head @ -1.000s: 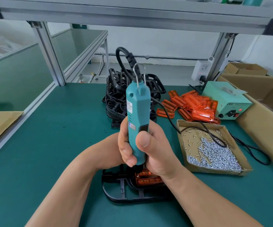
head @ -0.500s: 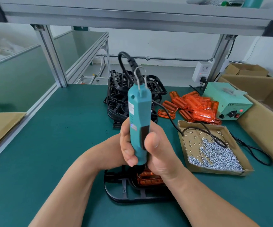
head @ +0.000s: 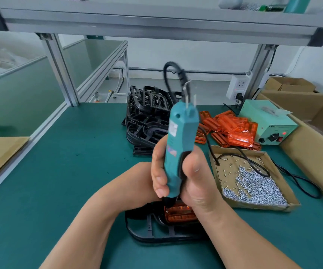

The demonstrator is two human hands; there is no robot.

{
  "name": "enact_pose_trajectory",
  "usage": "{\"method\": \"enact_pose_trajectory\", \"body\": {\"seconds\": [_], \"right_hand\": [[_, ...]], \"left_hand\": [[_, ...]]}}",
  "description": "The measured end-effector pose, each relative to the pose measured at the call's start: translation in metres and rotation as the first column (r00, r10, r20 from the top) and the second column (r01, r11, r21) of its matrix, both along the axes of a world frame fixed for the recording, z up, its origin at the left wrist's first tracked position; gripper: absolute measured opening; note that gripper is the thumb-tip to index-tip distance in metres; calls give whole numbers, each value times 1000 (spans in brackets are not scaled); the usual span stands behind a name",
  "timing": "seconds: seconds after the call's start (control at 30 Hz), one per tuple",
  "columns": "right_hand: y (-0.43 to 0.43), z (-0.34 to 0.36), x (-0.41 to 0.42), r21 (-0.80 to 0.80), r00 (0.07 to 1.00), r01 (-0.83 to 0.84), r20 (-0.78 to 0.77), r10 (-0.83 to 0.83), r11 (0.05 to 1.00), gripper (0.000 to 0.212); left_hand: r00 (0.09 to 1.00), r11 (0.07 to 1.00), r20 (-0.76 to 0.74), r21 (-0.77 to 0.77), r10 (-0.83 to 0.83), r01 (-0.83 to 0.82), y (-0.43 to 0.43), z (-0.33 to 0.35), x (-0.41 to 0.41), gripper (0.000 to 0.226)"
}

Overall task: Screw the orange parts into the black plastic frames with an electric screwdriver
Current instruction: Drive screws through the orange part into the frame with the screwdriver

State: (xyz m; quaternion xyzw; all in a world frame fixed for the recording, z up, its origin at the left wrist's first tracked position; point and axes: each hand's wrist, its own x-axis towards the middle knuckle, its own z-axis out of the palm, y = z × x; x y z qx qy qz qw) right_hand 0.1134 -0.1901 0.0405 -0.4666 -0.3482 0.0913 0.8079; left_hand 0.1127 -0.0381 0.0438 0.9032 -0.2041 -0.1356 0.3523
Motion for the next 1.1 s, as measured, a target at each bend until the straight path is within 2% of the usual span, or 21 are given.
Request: {"method": "enact_pose_trajectory", "body": {"seconds": [0.1, 0.13, 0.23, 0.27, 0.33, 0.5, 0.6, 0.67, 0.8, 0.93, 1.1], "right_hand": [[5, -2, -1, -42, 999, 47, 15, -47, 998, 66], [4, 0, 0, -9, 998, 63, -4, -63, 998, 65], [-8, 8, 8, 167, 992, 104, -89, -90, 981, 60], [-15, 10, 12, 215, 987, 138, -115, -115, 967, 60], [-33, 15, 20, 265, 960, 262, -166, -224, 928, 59], [-69, 15, 35, 328, 864, 497, -267, -426, 803, 54], [-80, 12, 39, 353, 836, 544, -309, -453, 762, 56], [-83, 9, 40, 358, 828, 555, -326, -456, 751, 56], [-83, 6, 40, 341, 807, 580, -367, -463, 740, 57], [-78, 8, 36, 275, 742, 652, -420, -522, 706, 55], [-69, 20, 28, 221, 700, 687, -459, -547, 692, 54]], "left_hand": [[1000, 1000, 19, -25, 17, -16, -1, -6, 0, 7], [999, 999, 32, -24, 30, -29, -1, -8, 2, 3], [996, 1000, 83, 11, -29, 28, -2, -15, 7, 21], [992, 997, 107, 38, -65, 61, -1, -15, 9, 23], [991, 994, 106, 76, -87, 79, 0, -15, 11, 5], [996, 994, 53, 85, -77, 73, 4, -19, 12, 34], [996, 993, 48, 93, -75, 70, 3, -19, 12, 24], [996, 992, 71, 114, -60, 51, 6, -17, 12, 19], [988, 972, 154, 233, -10, -27, 23, -9, 17, 25], [975, 938, 218, 326, 51, -122, 50, -6, 29, 28], [951, 832, 270, 486, 148, -268, 98, -4, 48, 15]]}}
